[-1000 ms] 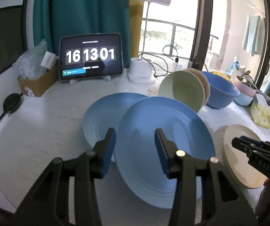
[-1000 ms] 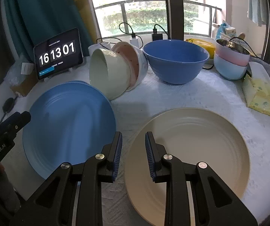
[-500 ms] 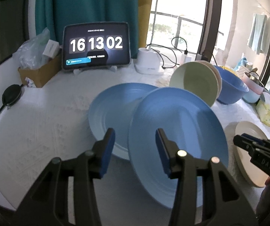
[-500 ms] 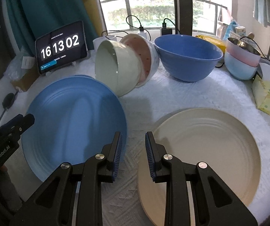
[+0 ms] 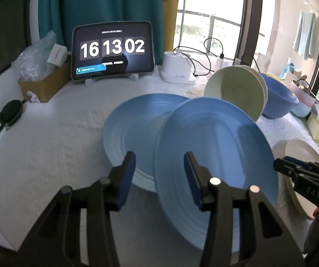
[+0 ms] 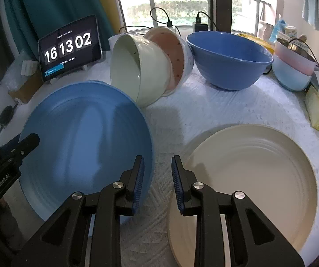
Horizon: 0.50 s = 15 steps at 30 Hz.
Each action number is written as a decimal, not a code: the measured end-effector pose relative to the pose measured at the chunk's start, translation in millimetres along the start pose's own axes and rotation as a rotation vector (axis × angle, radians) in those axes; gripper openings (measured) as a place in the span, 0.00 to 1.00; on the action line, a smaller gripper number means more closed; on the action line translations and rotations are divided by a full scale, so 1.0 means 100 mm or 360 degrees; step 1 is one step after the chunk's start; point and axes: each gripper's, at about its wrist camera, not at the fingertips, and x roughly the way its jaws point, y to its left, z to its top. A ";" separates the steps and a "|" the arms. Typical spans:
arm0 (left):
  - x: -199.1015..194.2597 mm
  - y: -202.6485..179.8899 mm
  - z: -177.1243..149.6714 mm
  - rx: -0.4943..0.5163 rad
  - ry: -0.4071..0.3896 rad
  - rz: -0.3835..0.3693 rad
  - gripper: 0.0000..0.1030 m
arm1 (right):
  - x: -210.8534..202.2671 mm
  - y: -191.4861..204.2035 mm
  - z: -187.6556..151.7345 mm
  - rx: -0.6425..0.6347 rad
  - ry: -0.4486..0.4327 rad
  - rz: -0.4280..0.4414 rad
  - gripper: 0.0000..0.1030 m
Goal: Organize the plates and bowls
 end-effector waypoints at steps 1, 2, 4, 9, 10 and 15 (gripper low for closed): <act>0.01 0.00 0.00 0.0003 0.0003 0.0002 0.45 | 0.01 0.00 0.00 -0.0001 0.0004 0.0001 0.26; 0.02 0.00 0.00 0.0006 0.0007 0.0002 0.45 | 0.02 0.01 0.01 -0.0001 0.0008 0.0002 0.26; 0.04 0.00 0.00 0.0013 0.0006 0.0009 0.45 | 0.04 0.02 0.01 -0.0007 0.0018 -0.0002 0.26; 0.06 0.00 -0.01 0.0025 0.0006 0.0006 0.45 | 0.09 0.03 0.02 -0.0010 0.0042 0.0002 0.26; 0.06 0.00 -0.02 0.0029 0.0005 0.0003 0.45 | 0.10 0.03 0.02 -0.0009 0.0048 0.0006 0.26; 0.07 -0.01 -0.04 0.0047 0.0015 -0.0022 0.39 | 0.13 0.05 0.02 -0.0022 0.0056 0.0026 0.26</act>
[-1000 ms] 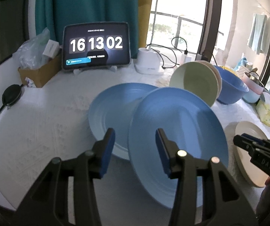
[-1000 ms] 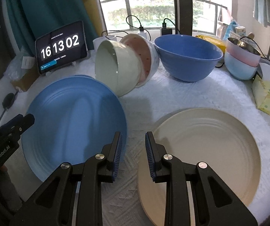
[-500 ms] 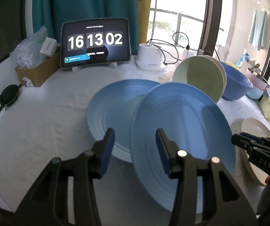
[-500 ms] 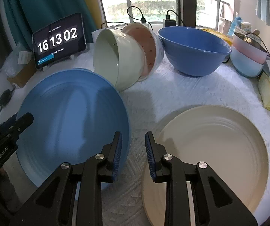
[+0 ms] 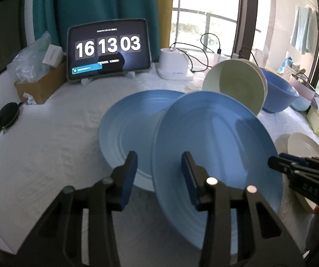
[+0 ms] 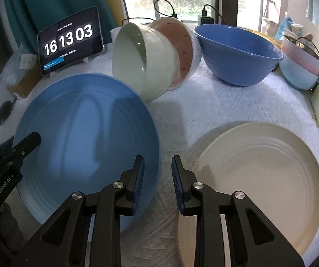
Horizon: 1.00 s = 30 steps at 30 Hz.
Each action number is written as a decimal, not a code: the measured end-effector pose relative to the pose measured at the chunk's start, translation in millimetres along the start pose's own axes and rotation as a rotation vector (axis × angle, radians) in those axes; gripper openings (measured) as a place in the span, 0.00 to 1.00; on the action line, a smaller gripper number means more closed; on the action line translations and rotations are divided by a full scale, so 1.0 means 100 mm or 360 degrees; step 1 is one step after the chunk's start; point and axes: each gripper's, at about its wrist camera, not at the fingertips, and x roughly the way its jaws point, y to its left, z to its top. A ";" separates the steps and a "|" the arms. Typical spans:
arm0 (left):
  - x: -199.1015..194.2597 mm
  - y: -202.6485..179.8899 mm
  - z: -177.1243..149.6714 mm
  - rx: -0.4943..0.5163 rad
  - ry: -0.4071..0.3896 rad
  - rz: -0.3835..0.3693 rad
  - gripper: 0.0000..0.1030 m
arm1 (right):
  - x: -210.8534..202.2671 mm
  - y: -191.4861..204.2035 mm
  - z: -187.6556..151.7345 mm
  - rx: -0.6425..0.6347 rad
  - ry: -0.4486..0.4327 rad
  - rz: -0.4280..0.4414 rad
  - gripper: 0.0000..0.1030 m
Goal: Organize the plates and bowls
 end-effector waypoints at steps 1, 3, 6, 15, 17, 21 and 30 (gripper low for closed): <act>0.00 0.00 0.00 -0.0002 0.0005 -0.0009 0.37 | 0.00 0.01 0.00 -0.0003 0.0001 0.0002 0.26; 0.00 0.00 0.00 -0.0003 0.0007 -0.0031 0.32 | 0.03 0.02 0.00 -0.0004 0.0011 0.0015 0.26; -0.01 -0.02 -0.01 0.0009 0.0012 -0.0060 0.25 | 0.05 0.03 -0.02 -0.0007 0.0033 0.0030 0.26; -0.04 0.00 -0.01 -0.0003 0.0013 -0.0078 0.21 | 0.02 0.05 -0.04 -0.0030 0.0025 -0.0002 0.19; -0.06 0.00 -0.01 -0.0003 0.0006 -0.0077 0.21 | -0.01 0.06 -0.04 -0.0035 0.0013 -0.0006 0.19; -0.11 -0.01 0.00 0.0002 -0.0007 -0.0076 0.21 | -0.08 0.05 -0.05 -0.0037 -0.0016 -0.0013 0.18; -0.22 -0.06 0.00 0.0026 -0.0043 -0.0082 0.21 | -0.23 0.03 -0.07 -0.0027 -0.0072 -0.0021 0.17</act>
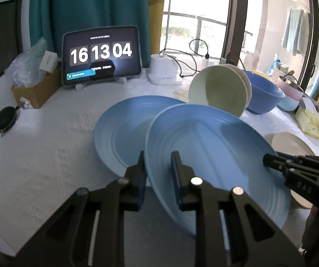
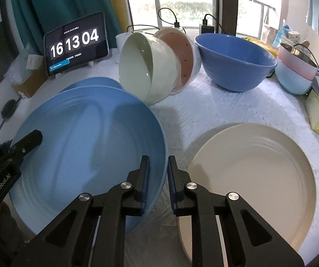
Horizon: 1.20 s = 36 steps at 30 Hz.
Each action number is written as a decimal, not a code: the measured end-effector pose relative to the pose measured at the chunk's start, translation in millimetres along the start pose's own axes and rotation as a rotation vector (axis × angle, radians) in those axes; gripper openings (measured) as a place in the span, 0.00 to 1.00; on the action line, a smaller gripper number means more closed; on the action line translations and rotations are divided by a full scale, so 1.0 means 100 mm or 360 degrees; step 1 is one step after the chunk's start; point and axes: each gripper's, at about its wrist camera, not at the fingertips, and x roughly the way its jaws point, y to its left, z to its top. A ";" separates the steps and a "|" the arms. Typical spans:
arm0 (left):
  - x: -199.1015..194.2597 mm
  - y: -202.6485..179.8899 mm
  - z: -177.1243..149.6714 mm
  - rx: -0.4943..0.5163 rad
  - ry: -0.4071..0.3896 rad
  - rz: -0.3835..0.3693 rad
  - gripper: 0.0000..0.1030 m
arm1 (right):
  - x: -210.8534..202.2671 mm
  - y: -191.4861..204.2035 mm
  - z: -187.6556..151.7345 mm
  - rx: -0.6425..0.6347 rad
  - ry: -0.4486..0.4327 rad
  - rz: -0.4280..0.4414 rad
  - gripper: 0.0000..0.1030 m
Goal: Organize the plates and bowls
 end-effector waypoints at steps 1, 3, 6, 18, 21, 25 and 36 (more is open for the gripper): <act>-0.01 -0.01 0.00 0.0003 -0.0003 -0.0001 0.21 | -0.02 -0.01 -0.01 0.0001 -0.0006 -0.0001 0.17; -0.04 -0.03 0.00 0.0010 -0.0009 -0.0004 0.21 | -0.05 -0.02 -0.02 0.0009 -0.0017 0.0000 0.17; -0.08 -0.06 -0.01 0.0021 -0.0019 -0.0008 0.21 | -0.10 -0.04 -0.03 0.0020 -0.0034 -0.0003 0.17; -0.19 -0.25 -0.02 0.0072 -0.0035 -0.0038 0.21 | -0.28 -0.19 -0.11 0.0078 -0.0084 -0.0015 0.17; -0.21 -0.31 -0.02 0.0088 -0.0038 -0.0048 0.21 | -0.33 -0.24 -0.13 0.0094 -0.0097 -0.0020 0.17; -0.24 -0.38 -0.01 0.0105 -0.0037 -0.0056 0.21 | -0.38 -0.31 -0.16 0.0117 -0.0111 -0.0022 0.17; -0.25 -0.64 -0.02 0.0174 -0.0020 -0.0089 0.21 | -0.48 -0.52 -0.23 0.0193 -0.0141 -0.0034 0.17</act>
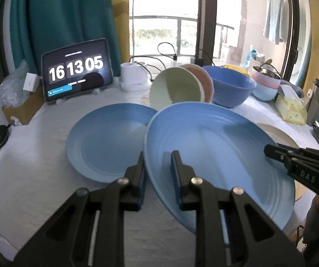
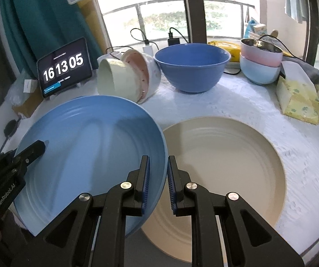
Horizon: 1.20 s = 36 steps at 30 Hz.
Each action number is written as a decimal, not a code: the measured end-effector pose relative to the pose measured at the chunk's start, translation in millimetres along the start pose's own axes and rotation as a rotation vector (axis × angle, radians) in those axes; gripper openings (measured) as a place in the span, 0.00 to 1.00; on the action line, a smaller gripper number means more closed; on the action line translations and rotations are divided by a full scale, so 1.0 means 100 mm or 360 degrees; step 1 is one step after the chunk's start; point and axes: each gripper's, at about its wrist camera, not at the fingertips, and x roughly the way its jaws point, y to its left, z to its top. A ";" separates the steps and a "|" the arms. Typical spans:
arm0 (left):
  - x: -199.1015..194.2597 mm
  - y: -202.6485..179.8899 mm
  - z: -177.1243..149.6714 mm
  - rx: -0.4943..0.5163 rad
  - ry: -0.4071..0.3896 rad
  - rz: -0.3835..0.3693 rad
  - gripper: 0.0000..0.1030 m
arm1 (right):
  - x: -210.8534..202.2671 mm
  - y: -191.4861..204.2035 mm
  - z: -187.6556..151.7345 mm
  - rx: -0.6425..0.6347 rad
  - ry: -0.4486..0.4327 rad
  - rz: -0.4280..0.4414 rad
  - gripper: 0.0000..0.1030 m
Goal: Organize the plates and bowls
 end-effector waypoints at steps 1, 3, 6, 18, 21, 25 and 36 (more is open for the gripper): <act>0.00 -0.02 0.00 0.0006 0.0002 -0.0004 0.21 | -0.01 -0.02 0.00 0.0006 -0.0002 -0.0002 0.17; 0.01 -0.07 0.01 0.0021 0.0008 -0.0012 0.21 | -0.02 -0.08 -0.01 0.0021 -0.0005 -0.0007 0.17; 0.01 -0.14 0.01 0.0043 0.0012 -0.0024 0.21 | -0.05 -0.15 -0.03 0.0044 -0.0012 -0.0014 0.17; 0.06 -0.43 0.02 0.0109 0.0036 -0.0066 0.21 | -0.12 -0.46 -0.10 0.0123 -0.0026 -0.0039 0.17; 0.08 -0.52 0.02 0.0128 0.0044 -0.0079 0.21 | -0.15 -0.54 -0.11 0.0143 -0.0029 -0.0050 0.17; 0.09 -0.62 0.01 0.0154 0.0051 -0.0094 0.21 | -0.16 -0.64 -0.13 0.0168 -0.0035 -0.0062 0.17; 0.18 -0.84 -0.01 0.0213 0.0087 -0.0119 0.21 | -0.18 -0.89 -0.19 0.0236 -0.0039 -0.0081 0.17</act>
